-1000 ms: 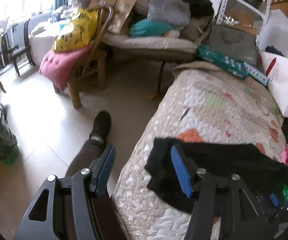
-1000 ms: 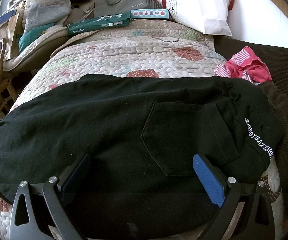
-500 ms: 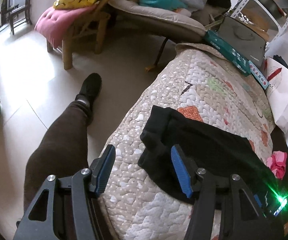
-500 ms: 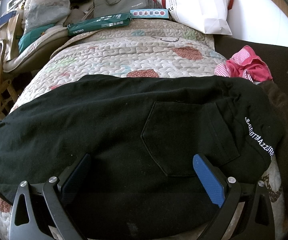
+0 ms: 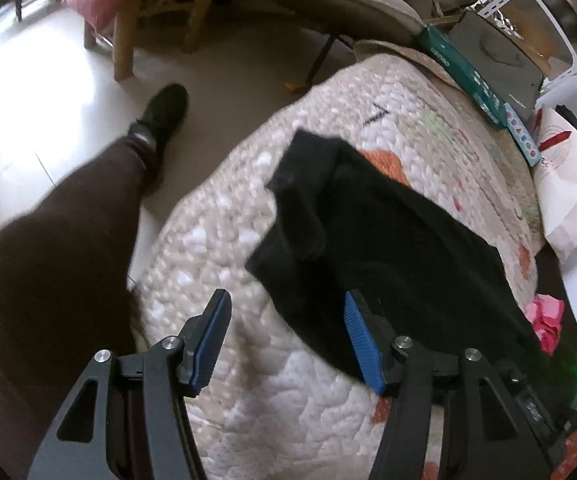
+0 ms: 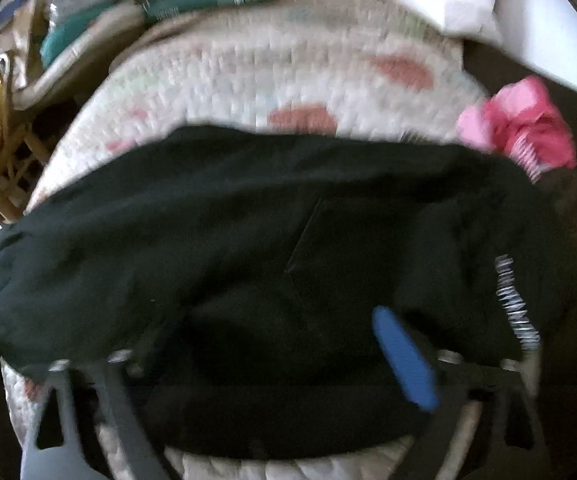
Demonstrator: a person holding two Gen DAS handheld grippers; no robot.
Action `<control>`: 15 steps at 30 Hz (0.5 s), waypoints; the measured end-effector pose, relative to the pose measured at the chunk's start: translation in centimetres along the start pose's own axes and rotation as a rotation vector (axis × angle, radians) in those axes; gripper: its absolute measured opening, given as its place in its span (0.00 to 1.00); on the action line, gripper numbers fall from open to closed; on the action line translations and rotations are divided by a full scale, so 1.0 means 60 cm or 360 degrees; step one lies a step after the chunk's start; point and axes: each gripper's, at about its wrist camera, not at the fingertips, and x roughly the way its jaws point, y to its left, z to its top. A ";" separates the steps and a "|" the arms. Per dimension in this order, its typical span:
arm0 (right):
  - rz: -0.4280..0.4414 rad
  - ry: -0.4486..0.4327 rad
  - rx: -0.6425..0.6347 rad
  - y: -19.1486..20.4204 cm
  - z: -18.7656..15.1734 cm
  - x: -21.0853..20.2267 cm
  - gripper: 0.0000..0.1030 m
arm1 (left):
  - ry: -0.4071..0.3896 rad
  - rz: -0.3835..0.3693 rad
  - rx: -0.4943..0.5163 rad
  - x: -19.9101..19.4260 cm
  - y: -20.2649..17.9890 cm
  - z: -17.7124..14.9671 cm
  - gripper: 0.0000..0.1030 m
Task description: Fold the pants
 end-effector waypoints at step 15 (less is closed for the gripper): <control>0.0659 -0.0190 -0.0499 0.155 0.122 -0.095 0.97 | 0.0025 -0.0187 0.0143 0.028 -0.038 0.008 0.15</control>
